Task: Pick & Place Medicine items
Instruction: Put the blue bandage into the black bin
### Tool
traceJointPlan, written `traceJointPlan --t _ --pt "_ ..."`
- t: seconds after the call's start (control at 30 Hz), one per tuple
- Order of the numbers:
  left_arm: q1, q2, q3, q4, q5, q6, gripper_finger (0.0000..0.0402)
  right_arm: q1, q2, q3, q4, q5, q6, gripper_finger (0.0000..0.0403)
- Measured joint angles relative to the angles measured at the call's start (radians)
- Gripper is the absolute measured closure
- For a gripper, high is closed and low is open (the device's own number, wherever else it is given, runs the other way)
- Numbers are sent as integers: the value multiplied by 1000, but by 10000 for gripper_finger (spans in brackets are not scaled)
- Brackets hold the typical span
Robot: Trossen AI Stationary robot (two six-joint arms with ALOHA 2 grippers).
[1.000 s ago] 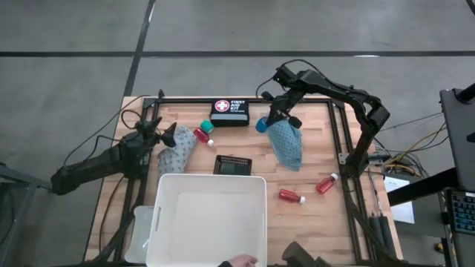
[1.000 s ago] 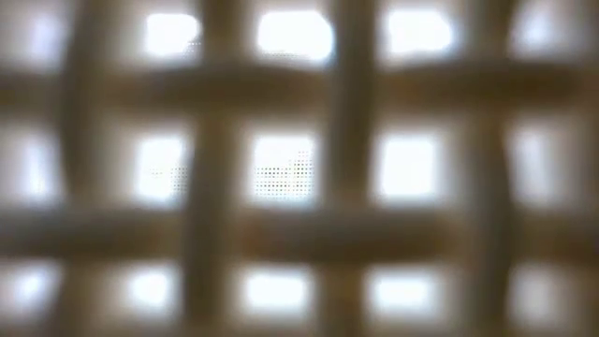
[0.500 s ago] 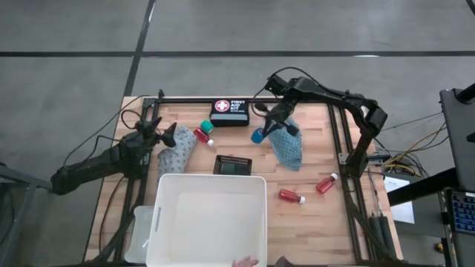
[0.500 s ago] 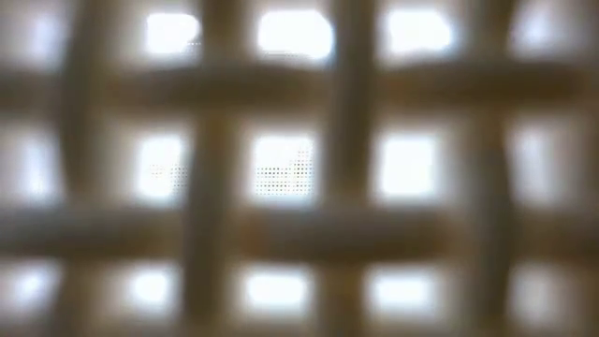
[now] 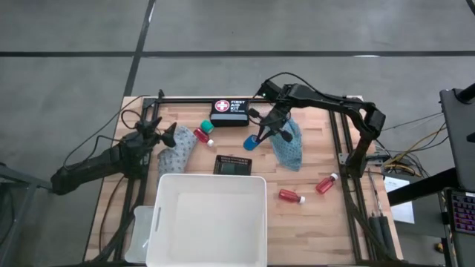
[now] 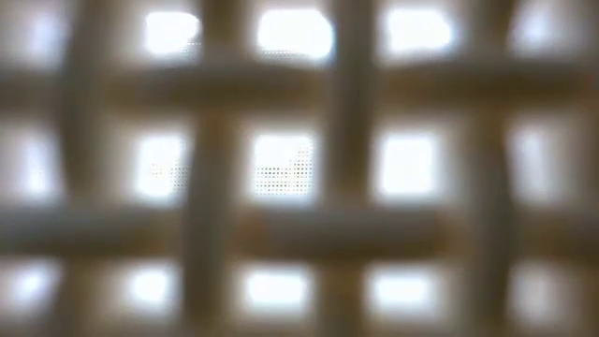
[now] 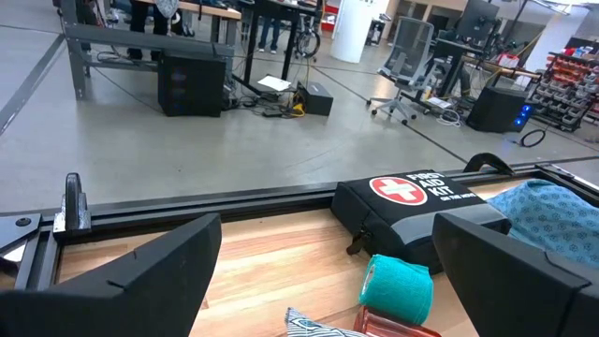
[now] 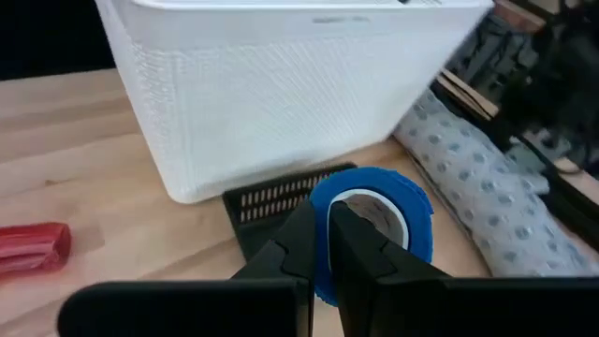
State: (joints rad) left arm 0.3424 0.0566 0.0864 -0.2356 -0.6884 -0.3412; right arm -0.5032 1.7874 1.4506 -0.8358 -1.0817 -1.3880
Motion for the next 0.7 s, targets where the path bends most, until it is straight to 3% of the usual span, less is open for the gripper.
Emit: traceJointPlan --t 0.23,0.47,0.7 --pt "0 0 0 0 0 0 9 81 0 -13 15 -2 -2 390" --pt "0 0 0 0 0 0 9 127 2 -113 176 -8 1 390" --pt "0 0 0 0 0 0 9 158 2 -259 531 -26 174 390"
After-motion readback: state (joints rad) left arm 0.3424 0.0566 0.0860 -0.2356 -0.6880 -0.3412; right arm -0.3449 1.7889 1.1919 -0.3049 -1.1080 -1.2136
